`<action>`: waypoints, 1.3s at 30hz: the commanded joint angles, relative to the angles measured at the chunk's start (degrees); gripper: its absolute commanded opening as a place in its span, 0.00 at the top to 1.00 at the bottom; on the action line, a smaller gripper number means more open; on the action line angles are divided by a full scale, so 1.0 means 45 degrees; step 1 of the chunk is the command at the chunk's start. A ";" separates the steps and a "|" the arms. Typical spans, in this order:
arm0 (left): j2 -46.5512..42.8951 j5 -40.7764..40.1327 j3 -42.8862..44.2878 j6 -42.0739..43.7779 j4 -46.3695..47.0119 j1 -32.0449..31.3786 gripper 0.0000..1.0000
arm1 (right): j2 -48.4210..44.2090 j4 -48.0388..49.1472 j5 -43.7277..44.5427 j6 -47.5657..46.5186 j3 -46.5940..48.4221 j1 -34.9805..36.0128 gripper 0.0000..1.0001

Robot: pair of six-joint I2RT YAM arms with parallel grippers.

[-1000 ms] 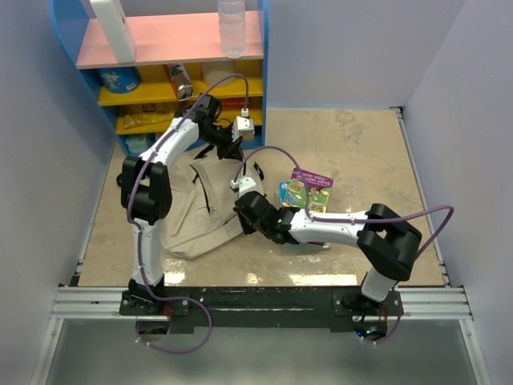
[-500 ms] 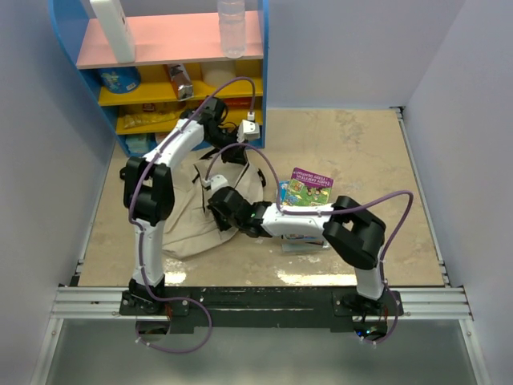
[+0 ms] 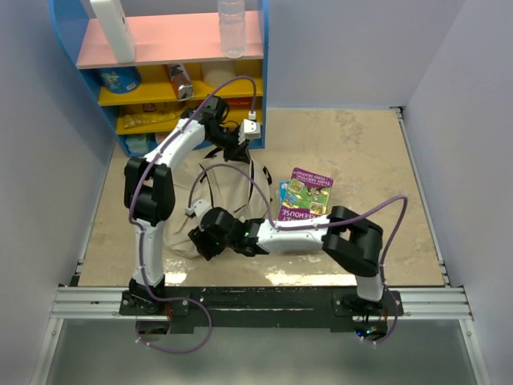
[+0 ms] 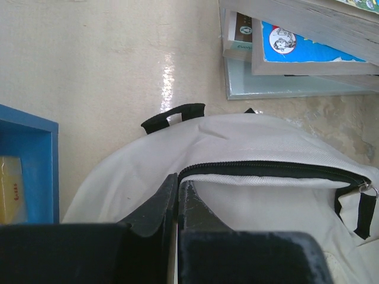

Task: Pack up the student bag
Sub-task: Unzip the student bag at the center of the board, then adjust the student bag at the center of the board.

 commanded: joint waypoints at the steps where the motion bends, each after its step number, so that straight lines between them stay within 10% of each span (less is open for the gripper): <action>1: -0.0502 0.1021 0.0513 0.1341 -0.1183 -0.0074 0.96 | -0.2680 0.0179 0.0901 -0.0145 -0.0644 -0.0865 0.39; 2: -0.0560 0.1060 0.0435 0.1440 -0.1360 -0.0074 0.87 | -0.3148 0.0140 0.0980 -0.0223 -0.0858 -0.0963 0.39; 6: -0.1339 0.1351 -0.0695 0.1520 -0.1267 0.0121 0.00 | -0.4849 -0.0055 0.2265 -0.0575 -0.1445 -0.1430 0.42; 16: -0.3820 0.1159 -0.3040 -0.0316 0.0007 0.1662 0.00 | -0.5148 -0.1049 0.2212 -0.0478 -0.1233 -0.4146 0.47; 30: -0.5559 -0.1397 -0.5695 0.2317 -0.4641 0.4964 0.00 | -0.2411 -0.0837 0.1137 -0.0946 0.0683 -0.5143 0.53; 39: -0.7162 -0.3644 -0.9232 0.1524 -0.2263 0.5492 0.02 | -0.3310 -0.0344 0.1937 -0.1434 0.0095 -0.5358 0.48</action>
